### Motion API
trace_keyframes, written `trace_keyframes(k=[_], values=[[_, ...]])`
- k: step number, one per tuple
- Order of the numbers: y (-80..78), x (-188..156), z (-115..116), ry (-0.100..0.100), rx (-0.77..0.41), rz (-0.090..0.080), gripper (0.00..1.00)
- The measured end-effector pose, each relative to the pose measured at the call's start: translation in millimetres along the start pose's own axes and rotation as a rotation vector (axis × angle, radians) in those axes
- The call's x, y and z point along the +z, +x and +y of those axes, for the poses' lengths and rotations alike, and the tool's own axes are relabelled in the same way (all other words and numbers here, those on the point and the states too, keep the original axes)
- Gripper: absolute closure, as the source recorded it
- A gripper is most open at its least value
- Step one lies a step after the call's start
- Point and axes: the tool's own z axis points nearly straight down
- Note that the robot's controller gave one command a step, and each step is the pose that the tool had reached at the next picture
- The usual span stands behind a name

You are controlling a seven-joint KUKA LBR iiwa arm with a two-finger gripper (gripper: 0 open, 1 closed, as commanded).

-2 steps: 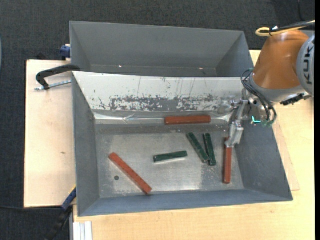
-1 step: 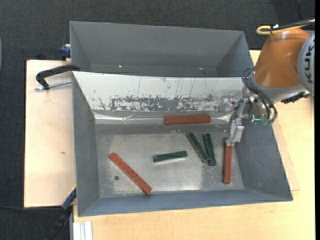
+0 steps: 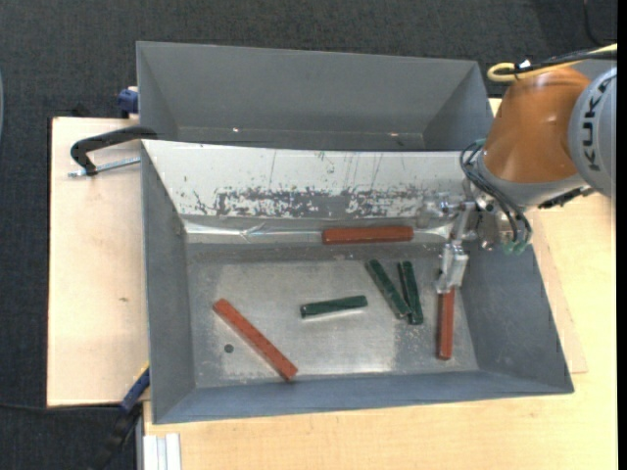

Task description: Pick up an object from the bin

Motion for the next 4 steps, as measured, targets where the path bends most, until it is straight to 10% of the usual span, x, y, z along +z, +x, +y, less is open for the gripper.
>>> trace_keyframes(k=[3, 4], values=[[18.4, 26, 93, -0.005, 0.036, 0.002, 0.0], [45.8, 39, 85, -0.001, 0.052, 0.0, 0.0]])
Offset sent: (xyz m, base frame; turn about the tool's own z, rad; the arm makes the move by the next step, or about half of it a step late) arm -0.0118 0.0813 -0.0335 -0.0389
